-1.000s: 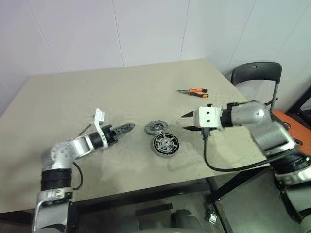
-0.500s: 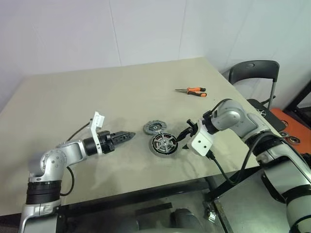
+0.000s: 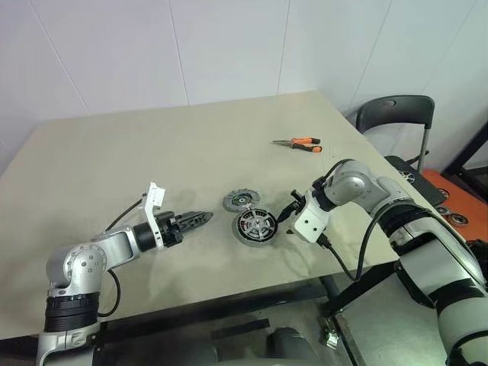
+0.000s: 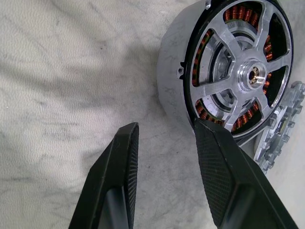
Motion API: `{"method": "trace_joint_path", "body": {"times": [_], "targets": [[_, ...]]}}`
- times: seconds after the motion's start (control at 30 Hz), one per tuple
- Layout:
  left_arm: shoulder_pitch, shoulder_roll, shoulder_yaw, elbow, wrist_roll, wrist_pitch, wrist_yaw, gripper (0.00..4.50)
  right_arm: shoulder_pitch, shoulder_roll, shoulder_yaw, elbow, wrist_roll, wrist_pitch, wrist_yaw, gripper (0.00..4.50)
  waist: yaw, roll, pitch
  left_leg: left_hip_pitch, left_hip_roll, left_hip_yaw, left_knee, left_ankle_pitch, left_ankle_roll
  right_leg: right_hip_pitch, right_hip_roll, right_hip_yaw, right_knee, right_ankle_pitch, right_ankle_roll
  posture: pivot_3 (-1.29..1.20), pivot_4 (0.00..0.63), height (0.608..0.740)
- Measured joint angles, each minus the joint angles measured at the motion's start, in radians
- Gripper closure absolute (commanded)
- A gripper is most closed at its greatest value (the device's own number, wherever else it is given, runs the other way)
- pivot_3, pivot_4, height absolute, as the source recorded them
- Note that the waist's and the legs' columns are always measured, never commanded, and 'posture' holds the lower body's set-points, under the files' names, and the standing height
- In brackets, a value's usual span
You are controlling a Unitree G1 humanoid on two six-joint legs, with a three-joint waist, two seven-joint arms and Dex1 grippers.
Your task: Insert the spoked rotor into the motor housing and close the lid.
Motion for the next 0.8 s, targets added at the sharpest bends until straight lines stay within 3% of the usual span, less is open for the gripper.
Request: {"method": "trace_joint_path", "body": {"times": [0.37, 0.57, 0.8], "targets": [[-0.015, 0.000, 0.000, 0.014, -0.011, 0.003, 0.016, 2.11, -0.009, 0.031, 0.005, -0.001, -0.010, -0.022, -0.010, 2.60, -0.021, 0.000, 0.000, 0.000, 0.000, 0.000, 0.001, 0.001, -0.001, 0.000, 0.000, 0.000, 0.002, 0.001, 0.000, 0.00, 0.000, 0.740], [-0.026, -0.001, 0.000, 0.040, -0.011, 0.001, 0.025, 2.11, -0.029, 0.060, 0.026, -0.001, -0.064, -0.080, -0.041, 4.39, -0.022, 0.000, 0.000, 0.000, 0.000, -0.001, 0.001, 0.001, -0.002, -0.001, 0.000, 0.000, 0.002, 0.001, 0.000, 0.00, 0.000, 0.740], [-0.026, -0.012, 0.000, 0.040, -0.011, -0.001, 0.032, 2.11, -0.043, 0.074, 0.043, 0.005, -0.115, -0.103, -0.086, 4.43, -0.024, 0.000, 0.000, 0.001, 0.001, -0.001, 0.001, 0.003, -0.004, -0.001, 0.001, 0.000, 0.004, 0.001, -0.001, 0.00, 0.000, 0.740]]}}
